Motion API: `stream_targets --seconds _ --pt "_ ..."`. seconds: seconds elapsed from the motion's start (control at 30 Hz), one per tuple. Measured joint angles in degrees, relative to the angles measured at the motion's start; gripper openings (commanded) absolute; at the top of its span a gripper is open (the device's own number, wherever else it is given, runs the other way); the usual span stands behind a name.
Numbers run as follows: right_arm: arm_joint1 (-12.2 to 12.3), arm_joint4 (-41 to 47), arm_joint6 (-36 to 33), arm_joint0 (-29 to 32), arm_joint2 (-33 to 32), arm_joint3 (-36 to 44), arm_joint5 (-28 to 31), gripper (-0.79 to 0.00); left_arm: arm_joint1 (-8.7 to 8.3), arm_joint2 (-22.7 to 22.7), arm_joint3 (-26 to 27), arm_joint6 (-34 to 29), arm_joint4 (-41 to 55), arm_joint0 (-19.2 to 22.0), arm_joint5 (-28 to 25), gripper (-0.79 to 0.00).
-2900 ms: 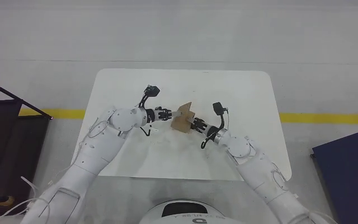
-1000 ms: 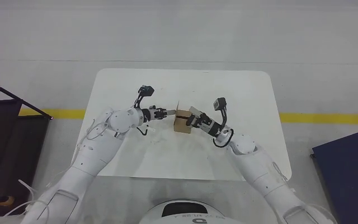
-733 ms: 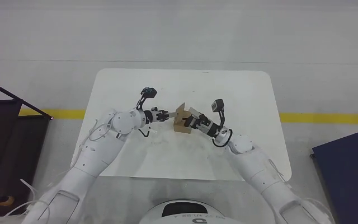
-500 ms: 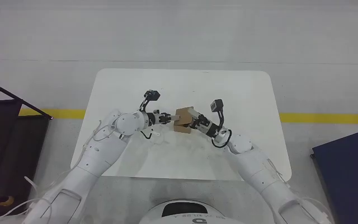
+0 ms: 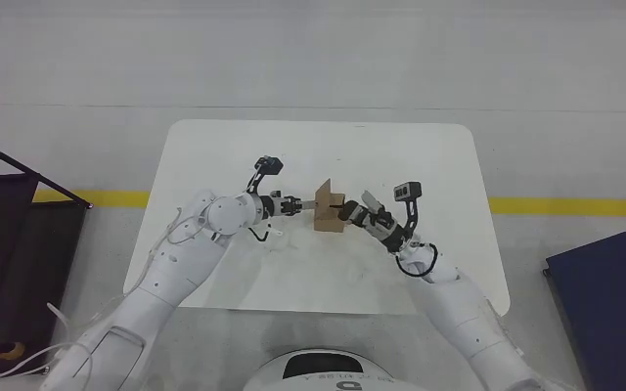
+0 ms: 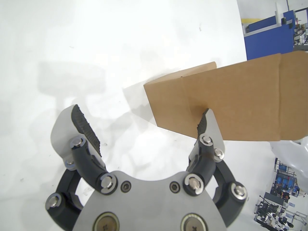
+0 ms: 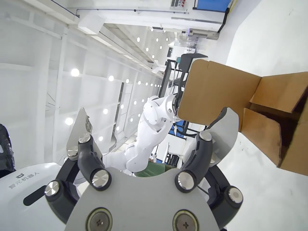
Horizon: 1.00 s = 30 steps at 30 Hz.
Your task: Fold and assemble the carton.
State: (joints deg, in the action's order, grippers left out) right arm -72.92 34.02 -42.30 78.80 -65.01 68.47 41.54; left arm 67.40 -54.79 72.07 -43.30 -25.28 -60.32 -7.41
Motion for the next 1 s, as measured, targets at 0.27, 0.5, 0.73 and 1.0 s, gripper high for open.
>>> stream_targets --seconds 0.27,0.5,0.73,1.0 --pt "0.3 -11.3 11.4 1.3 -1.1 -0.1 -8.8 0.000 0.07 -0.2 0.3 -0.1 -0.1 0.1 -0.1 0.000" --pt "-1.1 -12.1 11.0 -2.3 3.9 -1.6 -10.7 0.000 0.19 0.1 0.1 -0.2 -0.6 0.2 0.2 0.000" --pt "-2.0 -11.5 10.2 -4.3 6.0 -4.0 -10.0 0.000 0.23 0.2 -0.3 -2.3 -1.0 0.7 1.1 0.000" --pt "-1.8 -12.1 8.5 -4.0 5.4 -4.8 -9.9 0.000 0.38 0.8 -0.8 -2.6 -2.6 1.1 1.9 0.000"
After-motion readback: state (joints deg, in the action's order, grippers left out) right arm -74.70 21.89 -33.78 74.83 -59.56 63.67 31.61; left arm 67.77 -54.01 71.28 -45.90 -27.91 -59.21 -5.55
